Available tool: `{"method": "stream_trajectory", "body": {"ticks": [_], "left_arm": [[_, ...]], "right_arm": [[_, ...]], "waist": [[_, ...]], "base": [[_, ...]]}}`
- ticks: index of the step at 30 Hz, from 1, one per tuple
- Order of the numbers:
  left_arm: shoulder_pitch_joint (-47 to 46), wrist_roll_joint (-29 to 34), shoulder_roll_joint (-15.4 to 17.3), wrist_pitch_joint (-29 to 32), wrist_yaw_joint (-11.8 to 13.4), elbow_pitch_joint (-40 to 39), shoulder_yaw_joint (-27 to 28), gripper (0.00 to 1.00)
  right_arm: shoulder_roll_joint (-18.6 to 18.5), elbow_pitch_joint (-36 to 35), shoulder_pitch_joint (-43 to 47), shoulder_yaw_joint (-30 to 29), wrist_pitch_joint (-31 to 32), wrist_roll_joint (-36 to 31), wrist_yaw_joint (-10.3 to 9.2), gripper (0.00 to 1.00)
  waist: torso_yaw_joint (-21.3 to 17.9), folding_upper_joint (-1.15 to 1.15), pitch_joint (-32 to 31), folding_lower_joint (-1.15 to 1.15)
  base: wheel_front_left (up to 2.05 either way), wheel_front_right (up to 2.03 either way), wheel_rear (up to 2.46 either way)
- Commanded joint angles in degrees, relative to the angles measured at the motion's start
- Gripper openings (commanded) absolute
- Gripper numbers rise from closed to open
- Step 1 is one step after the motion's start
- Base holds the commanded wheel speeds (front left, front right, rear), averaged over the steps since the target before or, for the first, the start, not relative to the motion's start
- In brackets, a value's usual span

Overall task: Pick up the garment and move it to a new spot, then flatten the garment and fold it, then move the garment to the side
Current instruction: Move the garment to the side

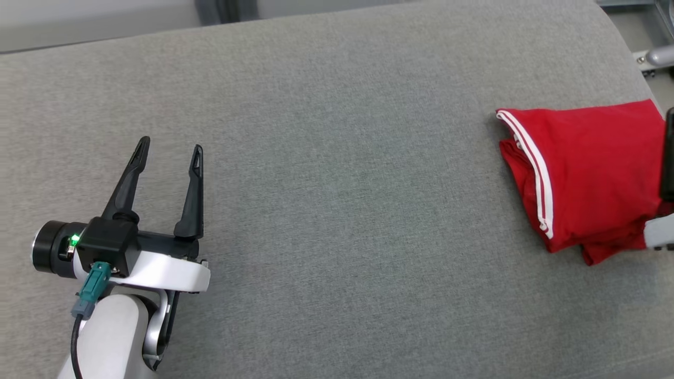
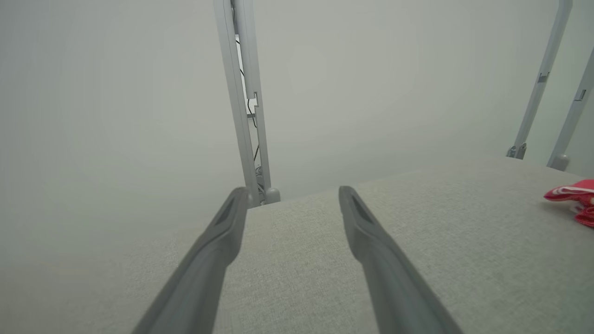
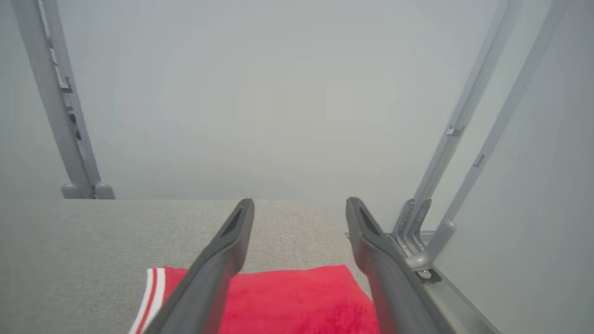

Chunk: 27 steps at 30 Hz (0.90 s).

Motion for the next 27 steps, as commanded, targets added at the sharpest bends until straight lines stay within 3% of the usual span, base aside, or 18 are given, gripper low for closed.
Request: {"method": "stream_trajectory", "body": {"ticks": [1,5,10,17,27], "left_arm": [[0.73,-0.52,-0.06,-0.26,0.26,0.04,0.26,1.00],[1.64,-1.24,-0.57,-0.49,0.81,0.25,0.79,1.00],[3.80,-2.19,-1.52,-0.60,1.87,0.81,1.34,1.00],[7.08,-2.96,-1.92,-0.15,3.24,1.12,1.89,1.00],[12.31,-4.34,-2.07,1.06,3.95,0.67,1.27,1.00]], "right_arm": [[1.23,-3.91,1.82,0.53,-0.80,-0.23,-0.01,1.00],[4.75,-12.27,5.46,3.51,-0.85,-0.59,-0.01,1.00],[8.46,-17.36,9.28,8.62,0.90,-1.60,-0.01,1.00],[11.03,-17.13,13.11,11.22,1.85,-3.17,-0.01,1.00],[12.19,-16.27,20.05,8.37,3.05,-4.46,-0.01,1.00]], "waist": [[1.37,0.00,-1.41,0.00],[3.69,0.00,-3.56,0.00],[6.85,0.00,-6.84,0.00],[9.01,0.00,-10.28,0.00],[10.08,0.00,-15.88,0.00]], "base": [[0.00,0.00,0.00],[0.00,0.00,0.00],[0.00,0.00,0.00],[0.00,0.00,0.00],[0.00,0.00,0.00]]}}
